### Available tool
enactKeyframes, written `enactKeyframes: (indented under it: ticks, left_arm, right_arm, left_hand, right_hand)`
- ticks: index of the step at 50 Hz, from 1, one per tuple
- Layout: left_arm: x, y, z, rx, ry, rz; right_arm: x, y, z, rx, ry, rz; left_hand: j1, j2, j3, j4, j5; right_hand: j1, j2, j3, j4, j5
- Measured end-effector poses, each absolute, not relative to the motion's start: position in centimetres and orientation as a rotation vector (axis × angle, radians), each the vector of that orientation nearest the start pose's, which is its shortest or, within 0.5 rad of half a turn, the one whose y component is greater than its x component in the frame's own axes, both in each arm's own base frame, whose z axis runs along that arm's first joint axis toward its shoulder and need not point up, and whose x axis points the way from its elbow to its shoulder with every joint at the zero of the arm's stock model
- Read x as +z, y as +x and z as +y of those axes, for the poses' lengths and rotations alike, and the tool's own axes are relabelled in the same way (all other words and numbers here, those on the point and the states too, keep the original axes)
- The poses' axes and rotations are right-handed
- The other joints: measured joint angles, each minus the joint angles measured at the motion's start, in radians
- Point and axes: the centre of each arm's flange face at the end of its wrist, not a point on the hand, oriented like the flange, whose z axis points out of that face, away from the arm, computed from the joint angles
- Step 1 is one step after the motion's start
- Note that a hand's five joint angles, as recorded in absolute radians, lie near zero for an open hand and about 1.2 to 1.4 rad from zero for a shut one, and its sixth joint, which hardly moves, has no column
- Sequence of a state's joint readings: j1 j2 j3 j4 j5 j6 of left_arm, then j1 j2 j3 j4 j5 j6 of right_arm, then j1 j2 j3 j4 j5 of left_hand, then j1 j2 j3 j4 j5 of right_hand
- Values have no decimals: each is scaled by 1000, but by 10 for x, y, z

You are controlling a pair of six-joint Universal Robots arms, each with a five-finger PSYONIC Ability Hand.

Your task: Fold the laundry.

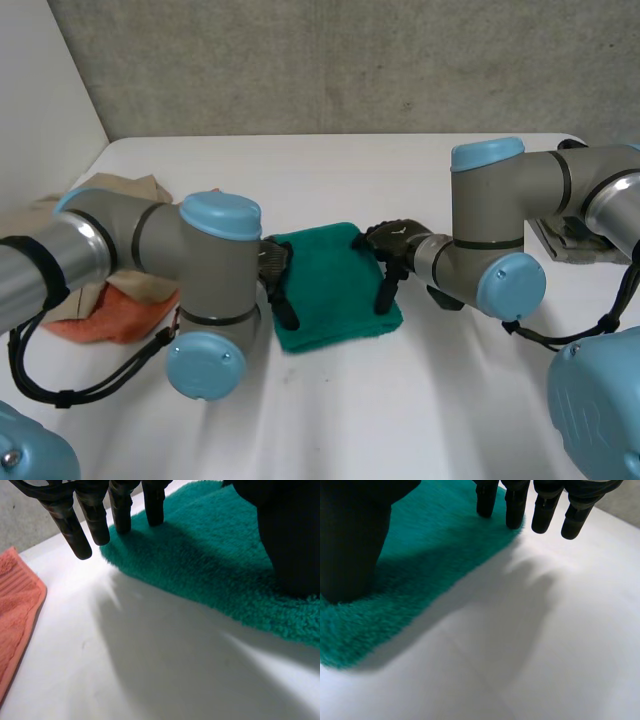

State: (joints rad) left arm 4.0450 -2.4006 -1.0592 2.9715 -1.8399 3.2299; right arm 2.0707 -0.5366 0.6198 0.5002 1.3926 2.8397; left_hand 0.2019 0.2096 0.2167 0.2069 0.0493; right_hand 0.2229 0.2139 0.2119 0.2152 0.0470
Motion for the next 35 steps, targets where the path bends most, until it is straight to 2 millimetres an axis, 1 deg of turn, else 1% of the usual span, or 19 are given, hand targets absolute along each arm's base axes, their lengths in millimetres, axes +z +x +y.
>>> enactKeyframes:
  ticks: [5,6,7,9,10,12,14,15,16,17,18,20,21,23,25,27,30,31,35]
  left_arm:
    - [149,-343,-266,-1713,830,2640]
    - [164,-345,-265,-1770,852,2642]
    - [168,-345,-264,-1783,856,2642]
    - [191,-347,-263,-1879,881,2631]
    - [199,-347,-263,-1915,888,2625]
    - [222,-346,-263,-2024,902,2598]
    - [242,-344,-266,-2122,909,2564]
    - [255,-342,-267,-2190,920,2539]
    - [255,-342,-267,-2190,920,2539]
    - [270,-340,-269,-2265,941,2507]
    - [281,-338,-269,-2328,980,2483]
    - [293,-337,-268,-2397,1063,2459]
    - [295,-337,-268,-2408,1081,2456]
    - [303,-338,-265,-2462,1230,2445]
    - [306,-337,-262,-2480,1344,2448]
    - [307,-337,-258,-2479,1444,2460]
    - [305,-336,-253,-2458,1540,2488]
    - [304,-335,-252,-2451,1554,2496]
    - [298,-335,-248,-2415,1584,2537]
  right_arm:
    - [157,343,-327,-1464,-1175,2304]
    - [169,343,-327,-1528,-1176,2282]
    - [172,343,-326,-1544,-1175,2275]
    - [185,343,-324,-1628,-1170,2232]
    - [189,342,-322,-1657,-1168,2216]
    - [199,341,-315,-1735,-1171,2165]
    - [206,341,-305,-1799,-1187,2115]
    - [208,341,-294,-1837,-1207,2077]
    - [208,341,-294,-1837,-1207,2077]
    - [209,341,-282,-1867,-1230,2041]
    - [205,341,-269,-1877,-1258,2013]
    - [194,340,-251,-1864,-1294,1994]
    - [191,340,-247,-1858,-1302,1991]
    - [172,339,-228,-1816,-1341,1985]
    - [158,338,-216,-1794,-1358,1977]
    - [147,338,-208,-1788,-1368,1964]
    - [132,340,-204,-1803,-1370,1940]
    - [130,340,-204,-1805,-1369,1938]
    - [113,345,-210,-1851,-1360,1902]
  left_hand:
    - [0,0,0,0,0]
    - [0,0,0,0,0]
    - [0,0,0,0,0]
    - [0,0,0,0,0]
    - [0,0,0,0,0]
    - [0,0,0,0,0]
    - [0,0,0,0,0]
    - [0,0,0,0,0]
    - [0,0,0,0,0]
    - [0,0,0,0,0]
    - [0,0,0,0,0]
    - [0,0,0,0,0]
    - [0,0,0,0,0]
    - [0,0,0,0,0]
    - [0,0,0,0,0]
    - [0,0,0,0,0]
    - [0,0,0,0,0]
    - [0,0,0,0,0]
    - [0,0,0,0,0]
  right_hand:
    - [0,0,0,0,0]
    - [0,0,0,0,0]
    - [0,0,0,0,0]
    - [0,0,0,0,0]
    - [0,0,0,0,0]
    - [0,0,0,0,0]
    - [0,0,0,0,0]
    - [0,0,0,0,0]
    - [0,0,0,0,0]
    - [0,0,0,0,0]
    - [0,0,0,0,0]
    - [0,0,0,0,0]
    - [0,0,0,0,0]
    - [0,0,0,0,0]
    - [0,0,0,0,0]
    - [0,0,0,0,0]
    - [0,0,0,0,0]
    - [0,0,0,0,0]
    - [0,0,0,0,0]
